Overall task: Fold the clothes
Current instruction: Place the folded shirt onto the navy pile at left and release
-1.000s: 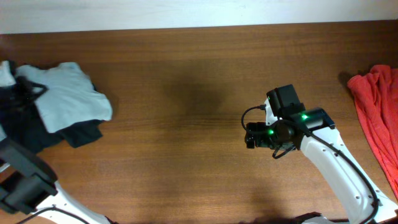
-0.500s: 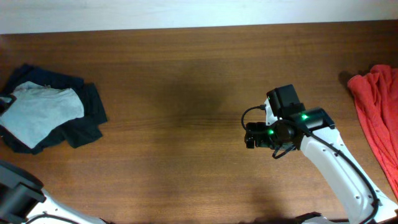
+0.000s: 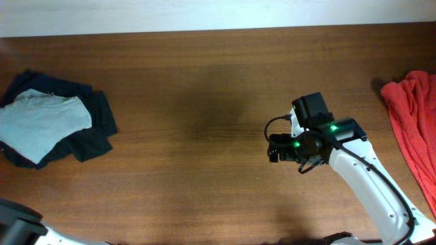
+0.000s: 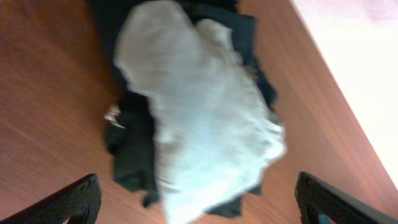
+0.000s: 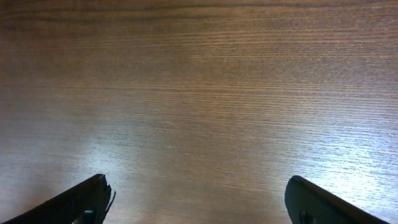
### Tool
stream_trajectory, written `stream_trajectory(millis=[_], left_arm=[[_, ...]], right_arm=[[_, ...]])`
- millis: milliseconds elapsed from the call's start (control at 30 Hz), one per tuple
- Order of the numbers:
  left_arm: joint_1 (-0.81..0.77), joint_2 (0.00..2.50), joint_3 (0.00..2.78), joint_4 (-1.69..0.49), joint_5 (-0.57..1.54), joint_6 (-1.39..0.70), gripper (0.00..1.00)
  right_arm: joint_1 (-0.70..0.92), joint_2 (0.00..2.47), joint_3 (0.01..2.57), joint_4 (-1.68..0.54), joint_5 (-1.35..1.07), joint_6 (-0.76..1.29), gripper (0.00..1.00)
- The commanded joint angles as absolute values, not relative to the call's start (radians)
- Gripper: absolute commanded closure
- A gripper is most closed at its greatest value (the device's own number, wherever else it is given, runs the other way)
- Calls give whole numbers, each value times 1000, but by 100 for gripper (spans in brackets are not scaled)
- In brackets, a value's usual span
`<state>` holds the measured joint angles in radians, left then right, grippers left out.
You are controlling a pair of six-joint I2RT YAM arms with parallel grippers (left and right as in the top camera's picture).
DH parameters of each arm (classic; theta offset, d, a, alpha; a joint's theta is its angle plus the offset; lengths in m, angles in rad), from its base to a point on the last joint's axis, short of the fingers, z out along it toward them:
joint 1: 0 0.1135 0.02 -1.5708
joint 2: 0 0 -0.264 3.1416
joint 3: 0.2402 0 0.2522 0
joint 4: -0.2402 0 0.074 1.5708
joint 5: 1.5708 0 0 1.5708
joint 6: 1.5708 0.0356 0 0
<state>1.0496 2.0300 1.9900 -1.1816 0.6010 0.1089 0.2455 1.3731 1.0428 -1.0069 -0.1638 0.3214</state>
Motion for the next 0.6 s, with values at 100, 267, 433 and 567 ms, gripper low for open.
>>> stream_trajectory(millis=[100,267,433,567], left_arm=[[871,1970,1926,-1259,458,83,4],[812,1970,1719,-1150,358,-17,7],[798,1970,1543,-989,358,-38,11],[774,1970,1415,-892,358,-52,37]], right_arm=[[241,1359,1055,-978,-173,329,5],[241,1359,1055,-987,-173,329,4],[241,1359,1055,-981,-173,318,4],[241,1359,1055,-980,-173,318,4]])
